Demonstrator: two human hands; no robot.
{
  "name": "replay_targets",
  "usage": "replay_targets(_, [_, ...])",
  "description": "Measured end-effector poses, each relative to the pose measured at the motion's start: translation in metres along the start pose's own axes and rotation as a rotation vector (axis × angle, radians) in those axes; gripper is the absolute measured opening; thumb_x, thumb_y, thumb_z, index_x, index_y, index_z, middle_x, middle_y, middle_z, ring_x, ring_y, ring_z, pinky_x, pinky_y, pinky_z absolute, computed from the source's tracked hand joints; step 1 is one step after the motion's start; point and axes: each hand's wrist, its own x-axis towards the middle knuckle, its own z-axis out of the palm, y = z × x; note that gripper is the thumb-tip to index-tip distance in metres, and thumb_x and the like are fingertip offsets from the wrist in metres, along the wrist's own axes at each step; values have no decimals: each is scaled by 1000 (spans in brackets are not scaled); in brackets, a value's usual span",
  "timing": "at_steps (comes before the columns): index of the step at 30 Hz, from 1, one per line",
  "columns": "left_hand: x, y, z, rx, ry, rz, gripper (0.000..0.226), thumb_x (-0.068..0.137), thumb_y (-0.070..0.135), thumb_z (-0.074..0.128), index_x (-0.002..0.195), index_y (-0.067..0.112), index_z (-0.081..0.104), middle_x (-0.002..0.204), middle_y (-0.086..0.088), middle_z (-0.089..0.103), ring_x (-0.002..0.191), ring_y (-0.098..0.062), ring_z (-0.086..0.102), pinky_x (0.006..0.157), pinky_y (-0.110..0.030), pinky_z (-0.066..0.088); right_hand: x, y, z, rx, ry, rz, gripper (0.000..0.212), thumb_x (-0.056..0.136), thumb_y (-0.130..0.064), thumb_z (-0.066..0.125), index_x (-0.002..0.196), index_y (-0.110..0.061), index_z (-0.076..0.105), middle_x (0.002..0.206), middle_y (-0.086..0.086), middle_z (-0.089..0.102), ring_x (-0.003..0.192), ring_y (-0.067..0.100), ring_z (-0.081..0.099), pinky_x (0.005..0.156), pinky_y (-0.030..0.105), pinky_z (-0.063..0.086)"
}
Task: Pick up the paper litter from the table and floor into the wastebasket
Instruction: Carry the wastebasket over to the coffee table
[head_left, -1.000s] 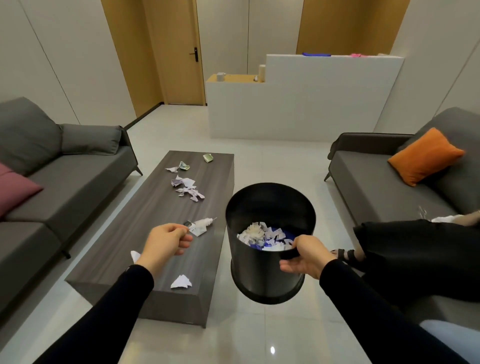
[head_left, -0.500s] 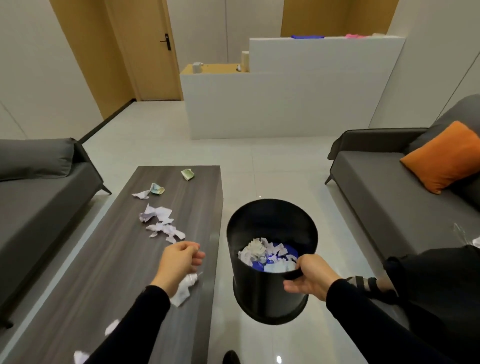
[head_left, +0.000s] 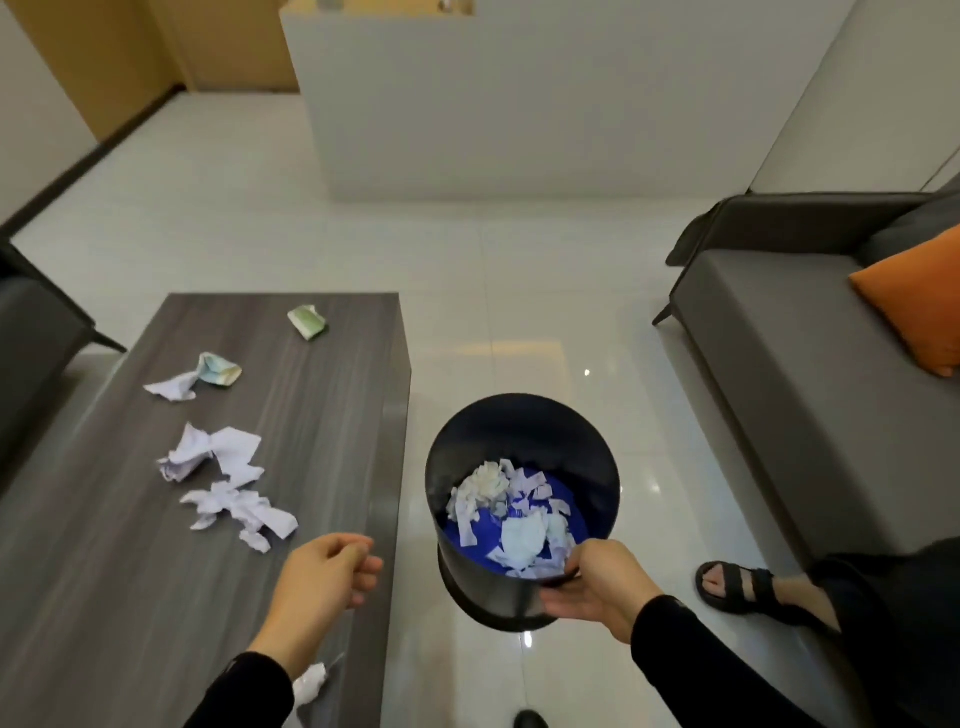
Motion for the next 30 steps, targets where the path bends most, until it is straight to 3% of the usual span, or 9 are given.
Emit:
replay_targets(4, [43, -46, 40, -27, 41, -125, 21, 89, 0, 47, 78, 7, 63, 68, -11, 66, 57, -20, 55, 50, -27, 42, 78, 6, -1, -54, -17, 42, 34, 91, 3, 35, 125, 5, 44, 85, 24, 64, 73, 36, 64, 65, 40, 55])
replay_targets(9, [95, -119, 96, -55, 86, -247, 14, 88, 5, 50, 88, 14, 60, 81, -9, 66, 65, -19, 60, 51, -26, 48, 192, 50, -6, -125, -13, 104, 38, 86, 10, 42, 123, 6, 49, 106, 31, 64, 68, 34, 65, 51, 33, 57])
replay_targets(15, [145, -199, 137, -4, 107, -336, 17, 89, 9, 50, 83, 24, 56, 86, -5, 65, 73, -14, 62, 55, -22, 50, 303, 117, -9, -152, -21, 164, 44, 81, 8, 53, 124, 1, 46, 111, 27, 65, 79, 35, 70, 55, 30, 58])
replay_targets(21, [175, -266, 158, -2, 127, -459, 14, 92, 6, 46, 98, 13, 56, 89, -6, 63, 77, -17, 59, 64, -28, 49, 372, 172, -10, -185, -31, 207, 43, 84, 6, 47, 126, 0, 44, 115, 27, 62, 85, 38, 69, 57, 33, 58])
replay_targets(30, [189, -331, 167, 5, 152, -548, 16, 91, 8, 46, 100, 12, 58, 89, -5, 63, 78, -16, 60, 66, -29, 51, 422, 229, 3, -279, -49, 234, 43, 85, 5, 43, 127, -2, 43, 118, 23, 62, 73, 30, 67, 57, 33, 57])
